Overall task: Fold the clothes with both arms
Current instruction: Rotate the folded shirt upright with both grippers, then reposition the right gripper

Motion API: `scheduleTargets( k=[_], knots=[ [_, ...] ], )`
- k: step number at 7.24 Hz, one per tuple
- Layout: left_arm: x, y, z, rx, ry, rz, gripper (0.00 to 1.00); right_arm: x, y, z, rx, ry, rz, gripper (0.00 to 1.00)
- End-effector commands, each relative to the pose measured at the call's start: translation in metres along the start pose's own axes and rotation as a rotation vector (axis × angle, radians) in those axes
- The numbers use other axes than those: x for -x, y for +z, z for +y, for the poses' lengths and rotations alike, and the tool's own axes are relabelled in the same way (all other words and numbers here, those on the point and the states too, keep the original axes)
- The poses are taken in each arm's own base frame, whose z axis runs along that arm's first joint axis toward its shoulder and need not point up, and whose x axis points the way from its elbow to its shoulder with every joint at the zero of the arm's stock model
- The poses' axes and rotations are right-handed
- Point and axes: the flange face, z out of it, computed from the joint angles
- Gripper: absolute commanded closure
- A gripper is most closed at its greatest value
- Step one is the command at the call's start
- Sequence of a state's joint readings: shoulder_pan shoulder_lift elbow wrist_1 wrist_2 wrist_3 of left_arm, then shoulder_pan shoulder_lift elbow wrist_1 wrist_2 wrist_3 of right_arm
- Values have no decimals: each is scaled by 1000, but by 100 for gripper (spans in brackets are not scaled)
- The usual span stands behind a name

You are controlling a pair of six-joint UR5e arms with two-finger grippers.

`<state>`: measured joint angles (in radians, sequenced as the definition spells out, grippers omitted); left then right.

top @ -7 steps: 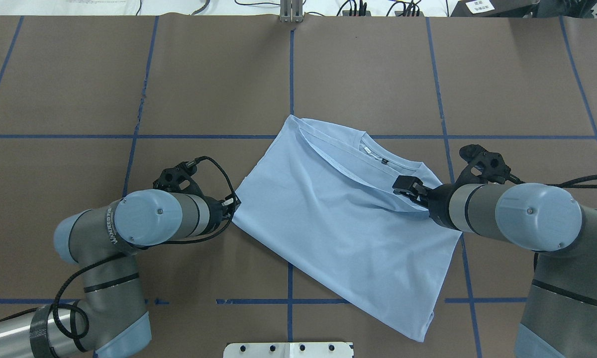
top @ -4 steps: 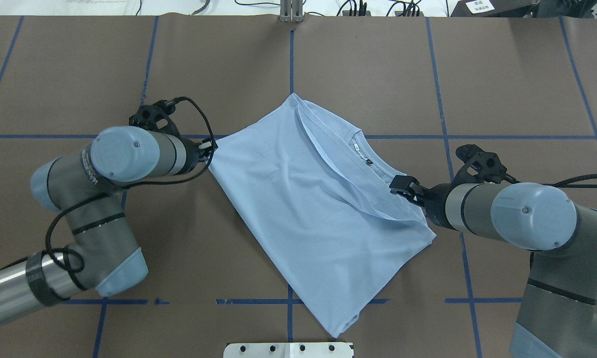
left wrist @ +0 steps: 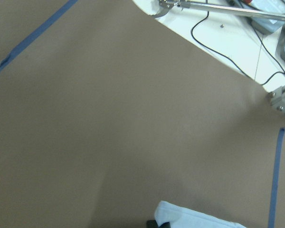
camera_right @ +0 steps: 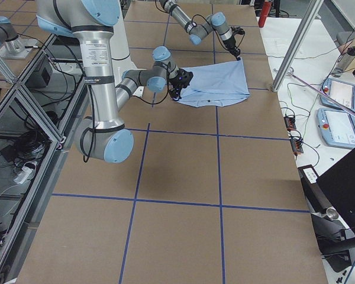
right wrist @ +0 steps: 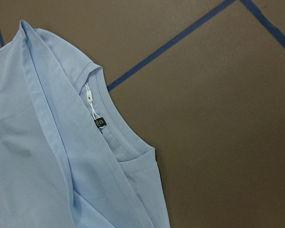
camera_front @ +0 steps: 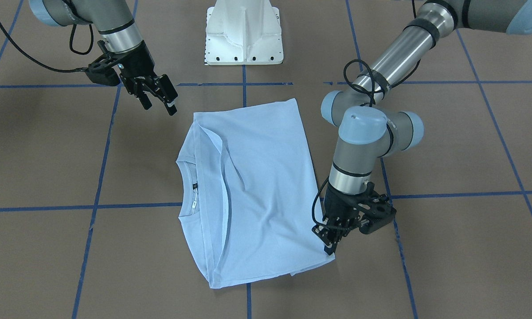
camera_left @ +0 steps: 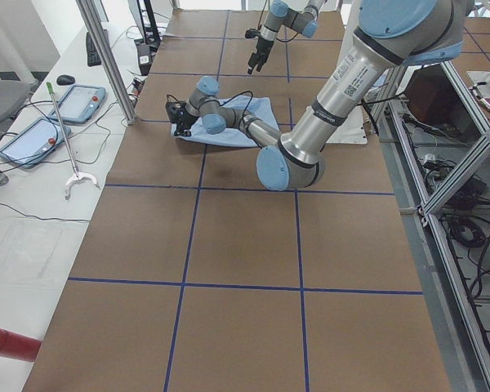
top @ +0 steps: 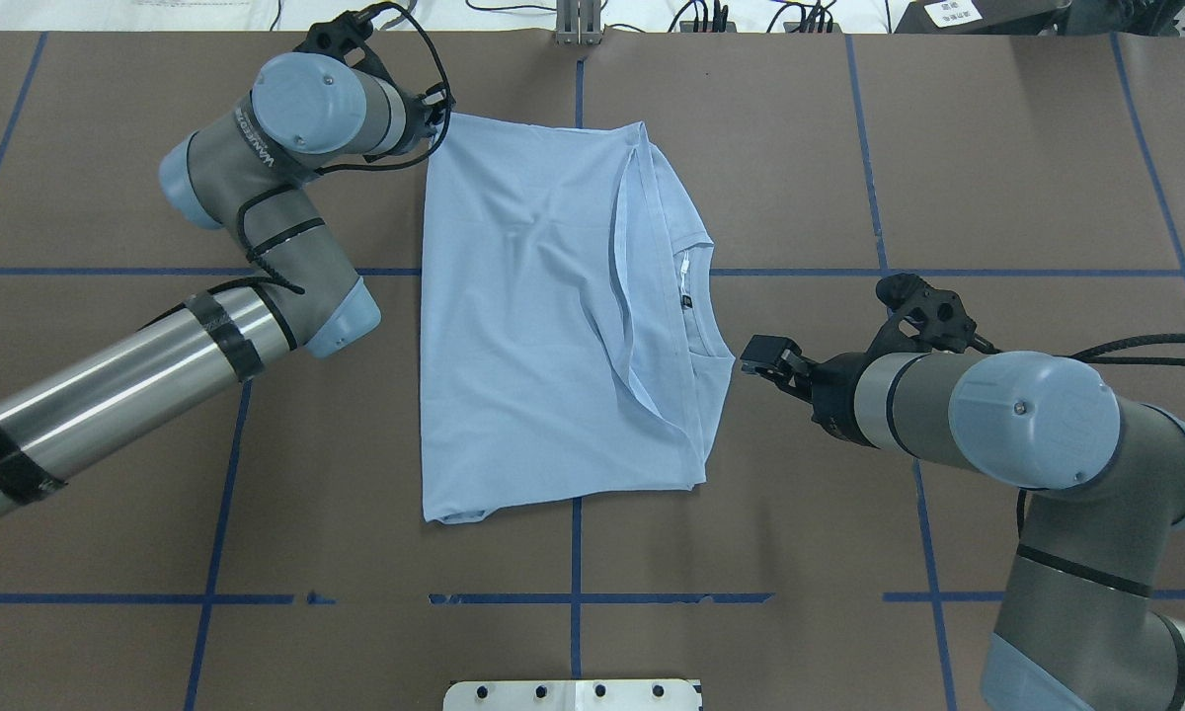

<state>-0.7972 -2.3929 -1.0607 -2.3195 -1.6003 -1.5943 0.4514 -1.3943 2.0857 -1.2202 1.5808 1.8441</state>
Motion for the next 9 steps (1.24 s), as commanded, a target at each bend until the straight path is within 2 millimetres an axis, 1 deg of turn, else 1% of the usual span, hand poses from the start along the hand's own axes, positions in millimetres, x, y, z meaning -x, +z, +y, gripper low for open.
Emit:
scheduleTargets(
  k=[1, 2, 3, 4, 5, 6, 7, 8, 9],
  knots=[
    [-3, 9, -13, -19, 5, 27, 72, 17, 16, 10, 11, -11, -6, 0],
    [-7, -19, -9, -9, 5, 85, 60, 51, 26, 25, 14, -10, -33, 0],
    [14, -47, -4, -1, 8, 125, 59, 52, 45, 45, 20, -36, -12, 0],
    [32, -53, 3, 7, 12, 125, 57, 44, 58, 67, 20, -111, 6, 2],
    [33, -51, 9, 14, 15, 122, 57, 40, 66, 83, 22, -303, 14, 16],
    [34, -50, 15, 21, 15, 120, 57, 49, 76, 89, 12, -446, 11, 28],
    [34, -47, 29, 36, 22, 116, 57, 58, 88, 93, -1, -540, 18, 35],
    [33, -47, 34, 42, 23, 119, 57, 57, 101, 94, -8, -661, 34, 38],
    [33, -46, 40, 47, 26, 119, 57, 69, 107, 98, -10, -728, 27, 42]
  ],
)
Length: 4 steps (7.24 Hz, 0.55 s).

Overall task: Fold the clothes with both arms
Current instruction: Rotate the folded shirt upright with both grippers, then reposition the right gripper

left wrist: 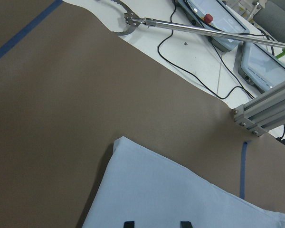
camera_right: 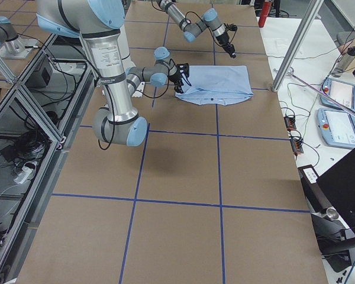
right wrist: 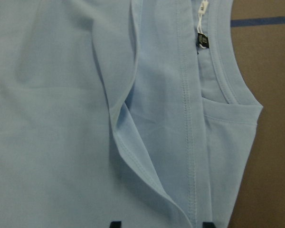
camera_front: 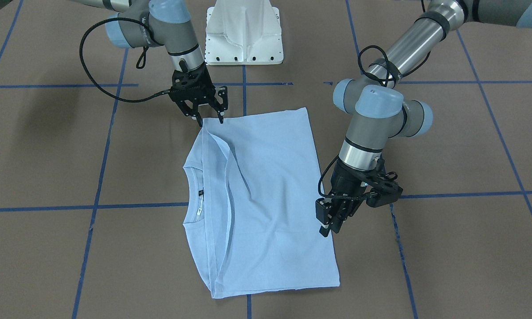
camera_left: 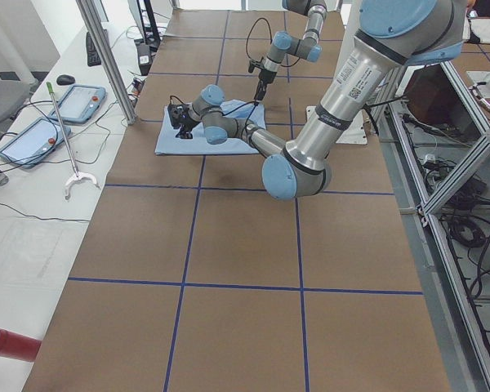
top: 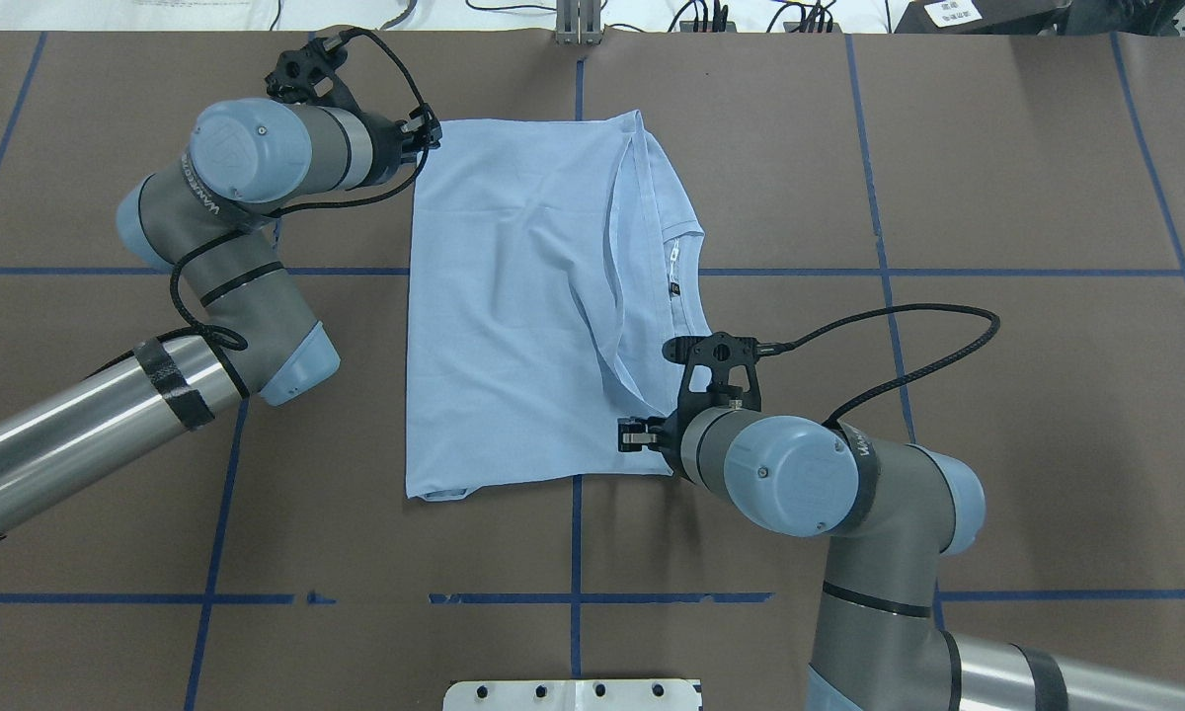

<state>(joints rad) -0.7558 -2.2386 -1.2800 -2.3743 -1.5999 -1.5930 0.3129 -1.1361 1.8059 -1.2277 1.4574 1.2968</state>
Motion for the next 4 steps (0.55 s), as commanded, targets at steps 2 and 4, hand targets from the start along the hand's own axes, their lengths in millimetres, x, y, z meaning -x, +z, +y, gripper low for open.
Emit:
scheduleTargets(
  k=[2, 4],
  knots=[
    [1, 3, 11, 11, 2, -3, 57, 4, 22, -4, -2, -148, 27, 47],
    [1, 3, 11, 9, -12, -4, 57, 2, 22, -10, -7, -164, 30, 47]
  ],
)
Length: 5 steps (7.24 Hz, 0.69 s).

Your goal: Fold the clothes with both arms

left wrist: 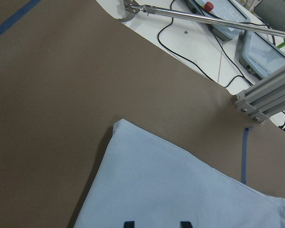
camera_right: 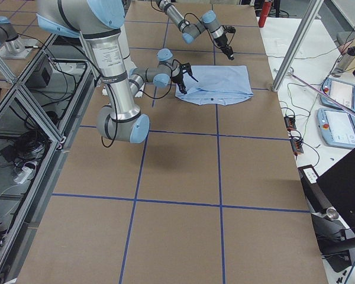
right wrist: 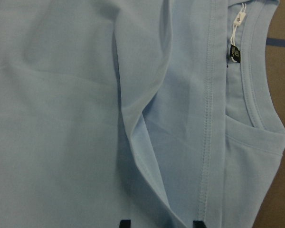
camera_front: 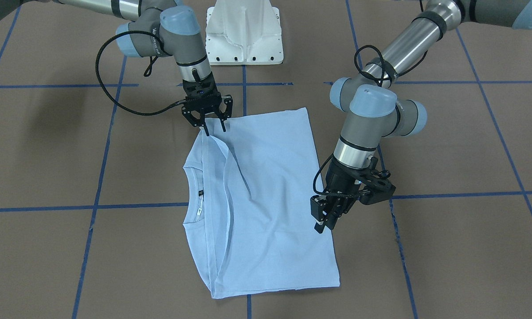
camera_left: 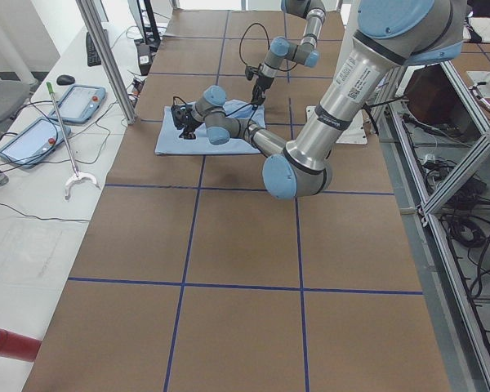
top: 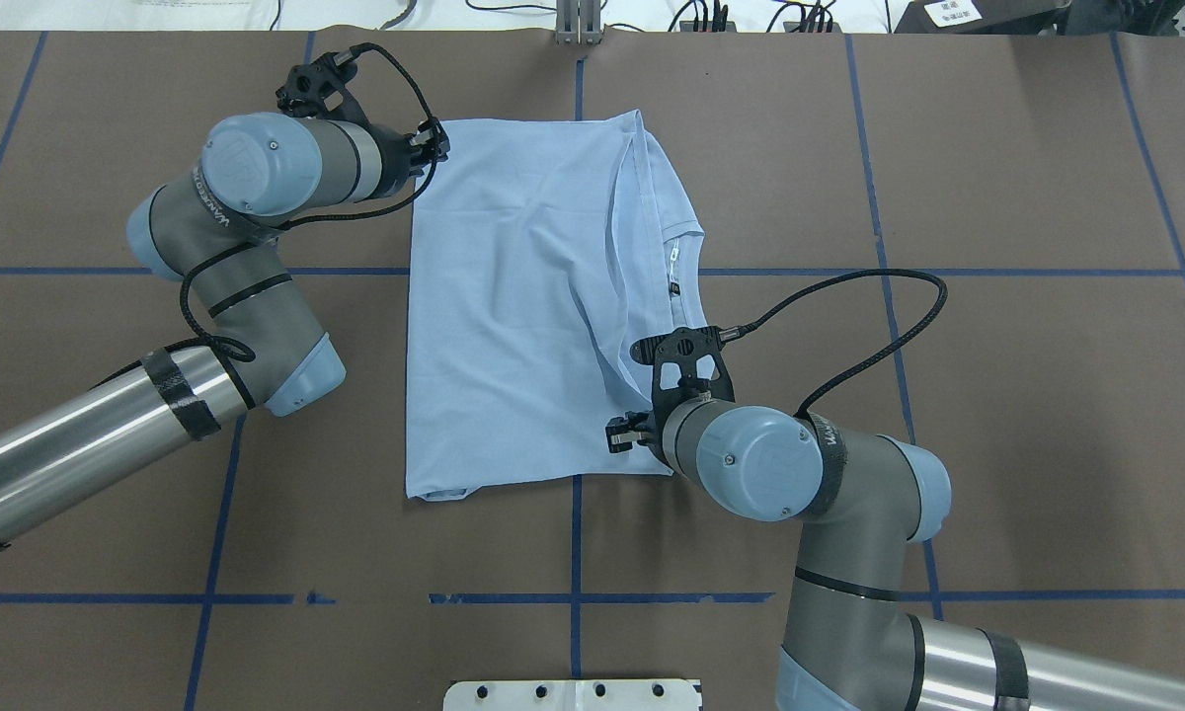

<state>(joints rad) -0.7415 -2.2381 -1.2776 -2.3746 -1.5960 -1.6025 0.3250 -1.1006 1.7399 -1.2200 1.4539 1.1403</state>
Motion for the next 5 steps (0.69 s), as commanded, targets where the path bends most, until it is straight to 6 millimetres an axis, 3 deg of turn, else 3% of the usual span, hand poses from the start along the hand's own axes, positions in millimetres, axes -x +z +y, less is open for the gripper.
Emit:
scheduleTargets(
  k=[1, 4, 5],
  knots=[
    [1, 1, 0, 0, -8, -3, 57, -4, 1, -4, -3, -11, 6, 49],
    [1, 2, 5, 5, -6, -3, 57, -8, -1, -13, -12, -32, 8, 51],
    [1, 2, 7, 8, -4, -3, 57, -8, 1, -12, -9, -31, 10, 56]
  ],
)
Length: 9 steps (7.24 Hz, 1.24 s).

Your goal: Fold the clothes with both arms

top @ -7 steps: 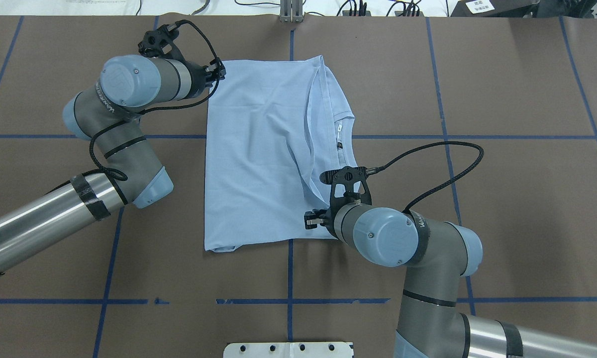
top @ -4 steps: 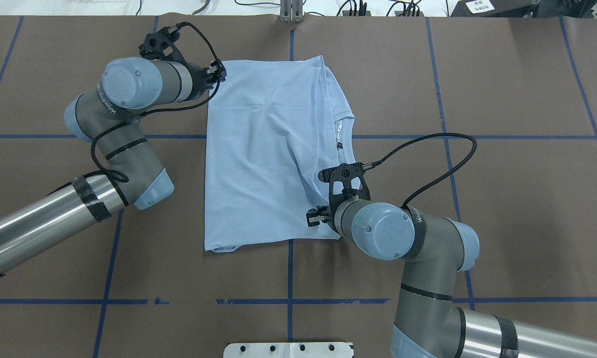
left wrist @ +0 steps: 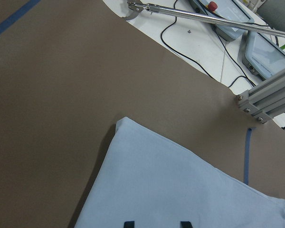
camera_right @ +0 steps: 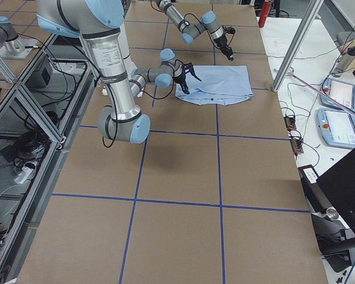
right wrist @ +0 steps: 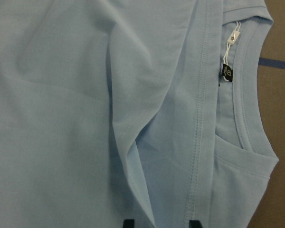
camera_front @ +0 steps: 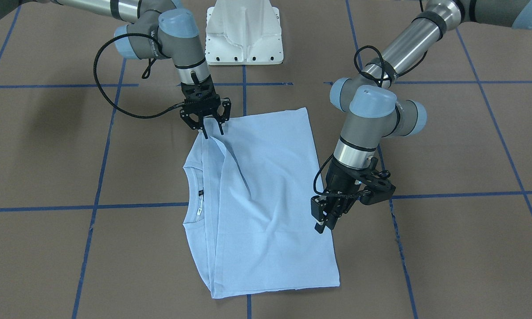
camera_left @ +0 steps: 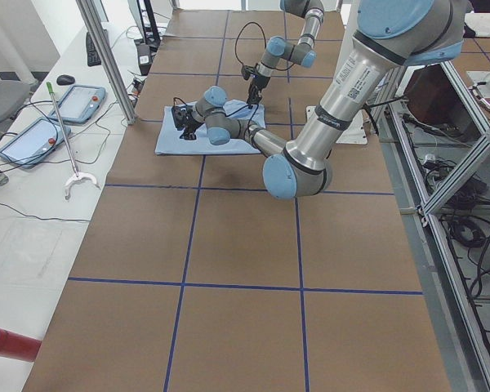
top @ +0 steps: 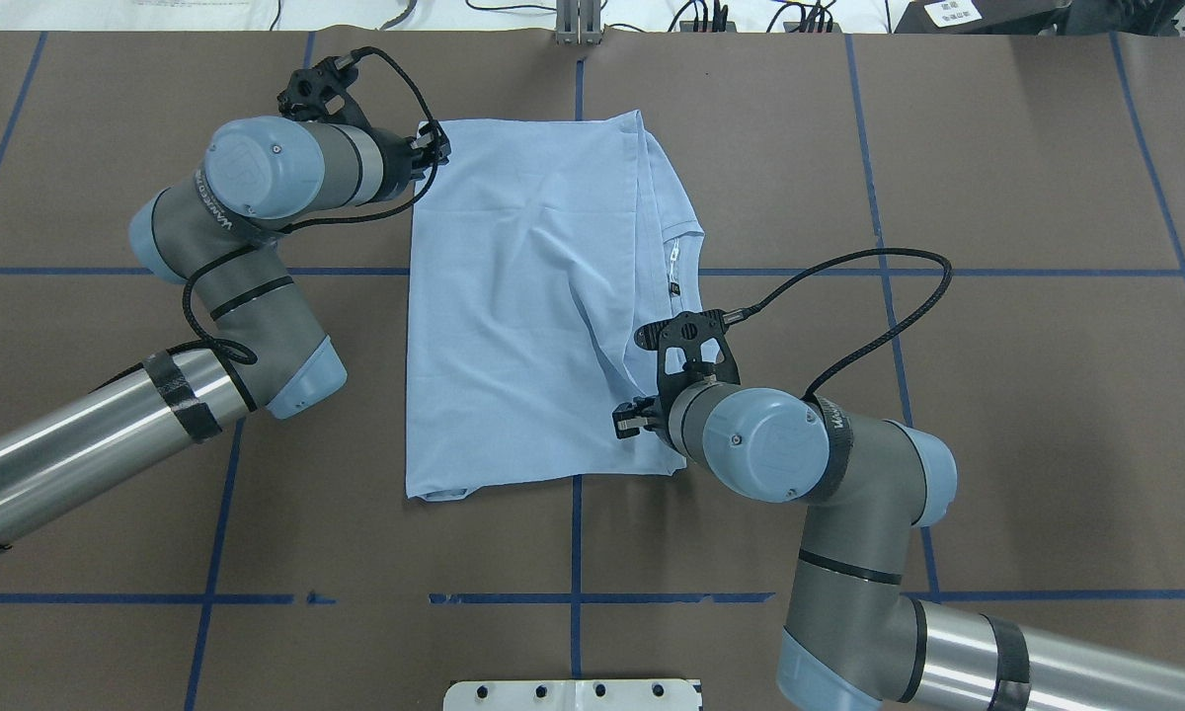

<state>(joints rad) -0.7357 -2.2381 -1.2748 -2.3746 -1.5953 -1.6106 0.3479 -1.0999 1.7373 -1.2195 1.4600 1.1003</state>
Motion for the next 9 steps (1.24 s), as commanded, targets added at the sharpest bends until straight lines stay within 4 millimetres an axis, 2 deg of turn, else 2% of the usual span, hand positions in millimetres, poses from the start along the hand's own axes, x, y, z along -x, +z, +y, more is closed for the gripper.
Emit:
scheduleTargets(
  k=[1, 4, 5, 6, 8, 9],
  knots=[
    [0, 1, 3, 2, 2, 0, 57, 0, 3, 5, 7, -4, 3, 57],
    [0, 1, 3, 2, 2, 0, 57, -2, 6, 9, 12, -8, 10, 58],
    [0, 1, 3, 2, 2, 0, 57, -2, 6, 9, 14, -9, 10, 70],
    [0, 1, 3, 2, 2, 0, 57, -3, 6, 11, 17, -9, 10, 100],
    [6, 2, 3, 2, 1, -9, 57, -3, -1, 9, 12, 7, 0, 100],
    [6, 2, 3, 2, 1, -8, 57, -6, -13, 9, 2, 9, -16, 100]
  ],
)
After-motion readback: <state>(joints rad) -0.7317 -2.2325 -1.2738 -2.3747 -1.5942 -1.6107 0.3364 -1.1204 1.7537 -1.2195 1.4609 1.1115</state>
